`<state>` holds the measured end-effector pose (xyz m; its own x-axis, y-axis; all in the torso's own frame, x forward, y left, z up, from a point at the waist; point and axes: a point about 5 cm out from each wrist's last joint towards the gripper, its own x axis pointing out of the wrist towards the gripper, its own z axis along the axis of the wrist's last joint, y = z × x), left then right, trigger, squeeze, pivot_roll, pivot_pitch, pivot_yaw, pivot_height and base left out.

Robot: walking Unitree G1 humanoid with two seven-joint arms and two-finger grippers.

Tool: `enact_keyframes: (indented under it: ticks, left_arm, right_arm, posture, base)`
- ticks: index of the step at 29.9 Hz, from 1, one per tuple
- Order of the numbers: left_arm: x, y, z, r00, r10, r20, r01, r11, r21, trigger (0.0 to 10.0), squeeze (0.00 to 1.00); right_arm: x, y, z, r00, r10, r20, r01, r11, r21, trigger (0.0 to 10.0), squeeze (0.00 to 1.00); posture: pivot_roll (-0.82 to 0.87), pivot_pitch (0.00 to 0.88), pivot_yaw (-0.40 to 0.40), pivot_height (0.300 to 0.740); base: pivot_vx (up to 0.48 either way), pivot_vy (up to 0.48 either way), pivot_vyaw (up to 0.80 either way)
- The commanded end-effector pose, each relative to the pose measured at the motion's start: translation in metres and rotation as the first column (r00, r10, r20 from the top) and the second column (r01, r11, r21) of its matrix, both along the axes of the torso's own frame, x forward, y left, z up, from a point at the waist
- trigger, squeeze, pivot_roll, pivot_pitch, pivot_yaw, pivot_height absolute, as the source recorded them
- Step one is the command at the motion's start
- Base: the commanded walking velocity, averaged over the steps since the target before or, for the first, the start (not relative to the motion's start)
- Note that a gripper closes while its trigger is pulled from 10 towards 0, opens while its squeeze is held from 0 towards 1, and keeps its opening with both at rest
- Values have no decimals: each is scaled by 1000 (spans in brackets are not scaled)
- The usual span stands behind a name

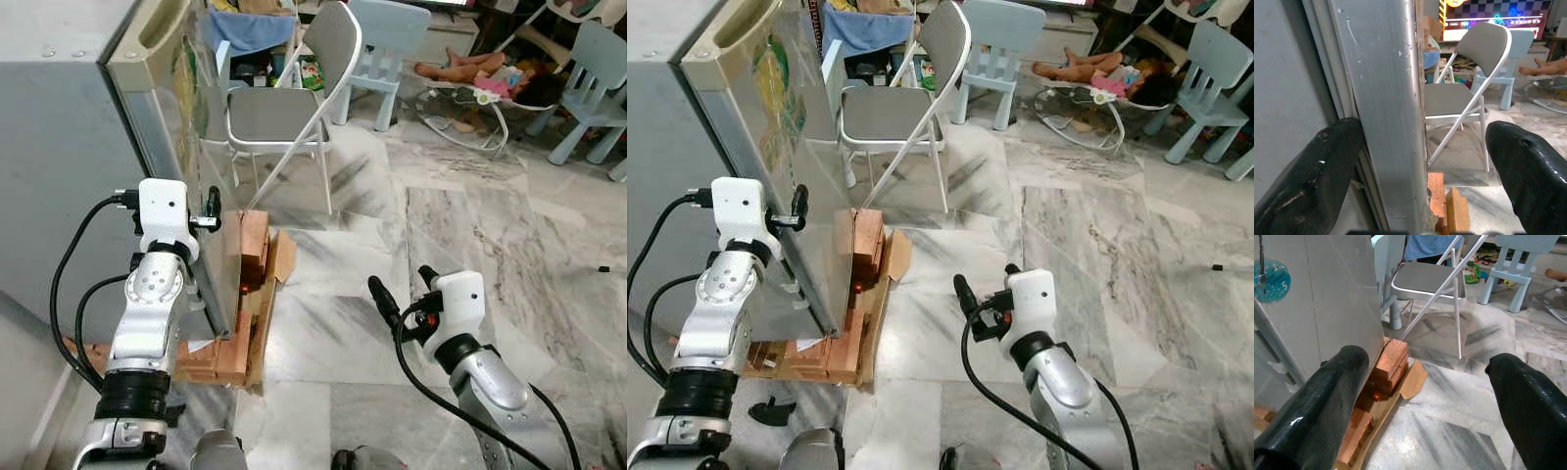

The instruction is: Restocking fridge

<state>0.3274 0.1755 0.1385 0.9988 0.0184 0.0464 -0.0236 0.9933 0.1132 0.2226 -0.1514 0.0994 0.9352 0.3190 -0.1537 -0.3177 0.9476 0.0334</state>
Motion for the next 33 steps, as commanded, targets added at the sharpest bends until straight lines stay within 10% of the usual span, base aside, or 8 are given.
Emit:
enact_keyframes:
  ticks: [1,7,11,15,21,33]
  left_arm:
    - [11,-16,9,997,-72,12,72,997,-12,10000,0]
    - [27,-73,36,951,-297,83,301,953,-39,10000,0]
    - [-2,-187,97,691,-679,249,715,693,-94,10000,0]
    - [-39,-234,120,476,-816,328,871,489,-49,10000,0]
    - [-6,-177,70,694,-693,196,711,702,-32,10000,0]
    - [-10,-99,36,860,-490,141,491,871,29,10000,0]
  right_arm:
    - [-3,1,0,999,29,-25,-29,1000,3,10000,0]
    - [-7,9,-17,988,90,-126,-94,995,-24,10000,0]
    - [-3,12,-18,988,99,-122,-103,994,-24,10000,0]
    - [0,16,-19,987,104,-125,-107,994,-21,10000,0]
    - [-1,14,-21,990,73,-119,-75,997,-8,10000,0]
    - [1,19,-17,994,88,-68,-85,996,35,10000,0]
  posture:
    - [57,117,-68,740]
    - [68,99,-59,740]
    - [85,88,-53,740]
    - [74,78,-39,740]
    - [84,83,-32,740]
    - [95,70,-36,740]
  base:
    - [0,0,0]
    - [0,0,0]
    - [0,0,0]
    - [0,0,0]
    - [0,0,0]
    - [172,-219,0]
